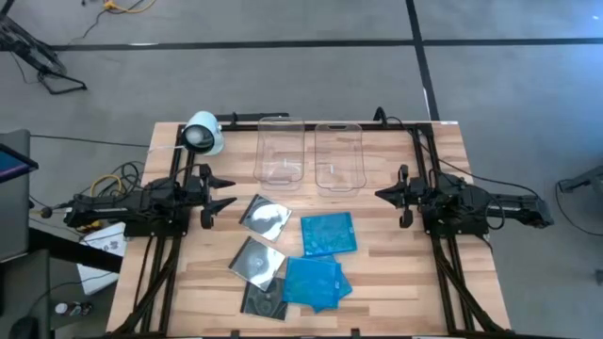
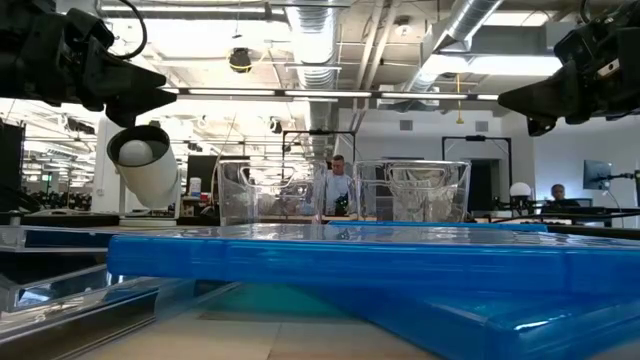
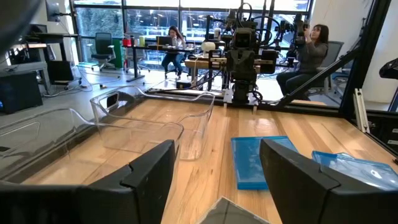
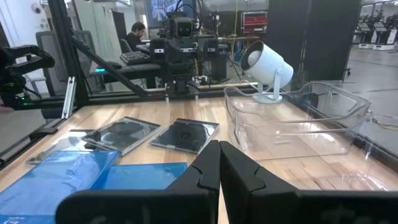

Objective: Pick & place jewel cases by type

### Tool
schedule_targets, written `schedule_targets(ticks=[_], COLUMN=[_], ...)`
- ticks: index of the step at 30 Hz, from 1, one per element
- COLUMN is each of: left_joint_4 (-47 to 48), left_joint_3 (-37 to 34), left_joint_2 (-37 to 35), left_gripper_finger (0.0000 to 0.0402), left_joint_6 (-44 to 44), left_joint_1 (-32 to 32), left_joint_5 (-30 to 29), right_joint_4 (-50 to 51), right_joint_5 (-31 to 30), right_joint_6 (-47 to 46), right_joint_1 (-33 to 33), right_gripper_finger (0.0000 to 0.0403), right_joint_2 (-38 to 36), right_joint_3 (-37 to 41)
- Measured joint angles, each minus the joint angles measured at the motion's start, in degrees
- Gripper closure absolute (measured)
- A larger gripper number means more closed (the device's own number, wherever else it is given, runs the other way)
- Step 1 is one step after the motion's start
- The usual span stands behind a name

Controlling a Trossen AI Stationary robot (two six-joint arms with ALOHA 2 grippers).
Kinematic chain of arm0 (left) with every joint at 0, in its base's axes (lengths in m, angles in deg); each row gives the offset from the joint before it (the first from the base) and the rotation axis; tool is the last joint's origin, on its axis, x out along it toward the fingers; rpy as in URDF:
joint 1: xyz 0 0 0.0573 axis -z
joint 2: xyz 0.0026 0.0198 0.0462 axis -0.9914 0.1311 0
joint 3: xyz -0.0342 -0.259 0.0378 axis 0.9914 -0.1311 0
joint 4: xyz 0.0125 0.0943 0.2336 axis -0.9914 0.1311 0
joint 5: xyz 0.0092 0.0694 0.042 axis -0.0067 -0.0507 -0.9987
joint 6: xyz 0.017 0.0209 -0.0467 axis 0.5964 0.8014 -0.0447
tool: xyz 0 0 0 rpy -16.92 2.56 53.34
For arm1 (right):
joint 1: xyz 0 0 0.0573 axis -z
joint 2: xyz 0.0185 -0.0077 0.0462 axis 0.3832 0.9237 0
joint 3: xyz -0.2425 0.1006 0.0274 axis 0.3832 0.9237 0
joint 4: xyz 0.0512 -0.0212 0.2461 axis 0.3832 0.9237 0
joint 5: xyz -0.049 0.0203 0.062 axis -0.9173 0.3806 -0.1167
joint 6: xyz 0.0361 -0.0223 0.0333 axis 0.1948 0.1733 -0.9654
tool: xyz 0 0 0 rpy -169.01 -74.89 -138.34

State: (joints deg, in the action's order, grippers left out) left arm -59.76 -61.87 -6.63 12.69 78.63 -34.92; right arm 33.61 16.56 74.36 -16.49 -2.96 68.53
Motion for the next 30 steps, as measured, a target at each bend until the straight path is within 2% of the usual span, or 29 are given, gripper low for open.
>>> schedule_targets(ticks=[8,14,19,24,30], left_joint_4=[-3.2,-6.3,-6.2,-4.7,-4.3], left_joint_3=[0.0,0.0,0.0,0.0,0.0], left_joint_2=[-0.1,-0.1,-0.1,-0.1,-0.1], left_gripper_finger=[0.0170,0.0170,0.0170,0.0170,0.0170], left_joint_6=[-3.0,-8.9,-11.1,-17.4,-17.9], left_joint_1=[0.0,0.0,0.0,0.0,0.0], left_joint_5=[0.0,0.0,-0.6,1.2,0.3], right_joint_4=[0.0,0.0,0.0,0.0,-0.9], right_joint_5=[0.0,0.0,0.0,0.0,0.1], right_joint_6=[0.0,0.1,5.5,6.0,5.9], right_joint_1=[0.0,0.0,0.0,0.0,0.0], right_gripper_finger=[0.0403,0.0403,0.0403,0.0403,0.0403], right_joint_2=[0.0,0.0,0.0,0.0,0.0], right_joint_3=[0.0,0.0,0.0,0.0,0.1])
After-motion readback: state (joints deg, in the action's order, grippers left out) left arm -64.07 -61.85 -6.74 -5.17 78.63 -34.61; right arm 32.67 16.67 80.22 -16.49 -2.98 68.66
